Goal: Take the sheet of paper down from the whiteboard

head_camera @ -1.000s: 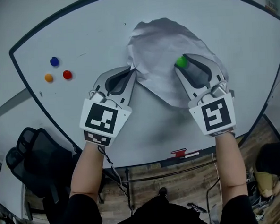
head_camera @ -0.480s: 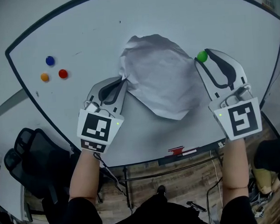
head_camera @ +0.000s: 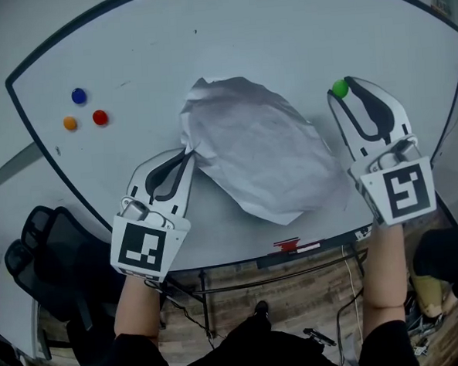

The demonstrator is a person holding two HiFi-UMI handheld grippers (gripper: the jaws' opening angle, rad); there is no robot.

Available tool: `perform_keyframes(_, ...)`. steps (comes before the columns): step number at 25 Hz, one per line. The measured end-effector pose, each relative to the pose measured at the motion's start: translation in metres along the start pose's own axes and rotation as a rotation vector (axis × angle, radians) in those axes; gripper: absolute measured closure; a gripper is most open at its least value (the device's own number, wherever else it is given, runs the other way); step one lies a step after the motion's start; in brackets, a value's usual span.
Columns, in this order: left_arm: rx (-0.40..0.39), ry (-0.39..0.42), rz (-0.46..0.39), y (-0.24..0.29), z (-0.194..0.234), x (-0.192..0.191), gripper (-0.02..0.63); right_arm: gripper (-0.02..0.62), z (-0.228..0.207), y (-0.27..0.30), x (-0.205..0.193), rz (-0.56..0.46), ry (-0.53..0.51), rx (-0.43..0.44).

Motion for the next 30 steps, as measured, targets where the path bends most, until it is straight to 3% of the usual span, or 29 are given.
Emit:
perform_keyframes(6, 0.048, -0.039, -0.004, -0.029, -0.006, 0.007, 0.588, 0.465, 0.005, 0.011, -0.006, -0.017, 0.004, 0.043)
perform_keyframes(10, 0.08, -0.023, 0.02, -0.045, -0.002, 0.005, 0.588, 0.465, 0.018, 0.022, -0.009, -0.029, -0.006, 0.078)
perform_keyframes(16, 0.107, -0.031, 0.043, -0.055, 0.001, -0.003, 0.588, 0.465, 0.036, 0.043, -0.023, 0.017, -0.1, 0.109)
perform_keyframes(21, 0.11, -0.017, 0.064, -0.057, 0.002, -0.011, 0.588, 0.465, 0.046, 0.06, -0.042, 0.085, -0.129, 0.114)
perform_keyframes(30, 0.082, -0.039, 0.082, -0.057, 0.001, -0.027, 0.589, 0.465, 0.051, 0.065, -0.044, 0.101, -0.138, 0.093)
Point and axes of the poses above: the fingertips, and each gripper's own axes: y forward along the fingers, z to its left, x out of its top, the point moved 10 cm from there along -y, backward along the fingers, and after that the axes turned 4 degrees about -y, right-handed, at the moved point
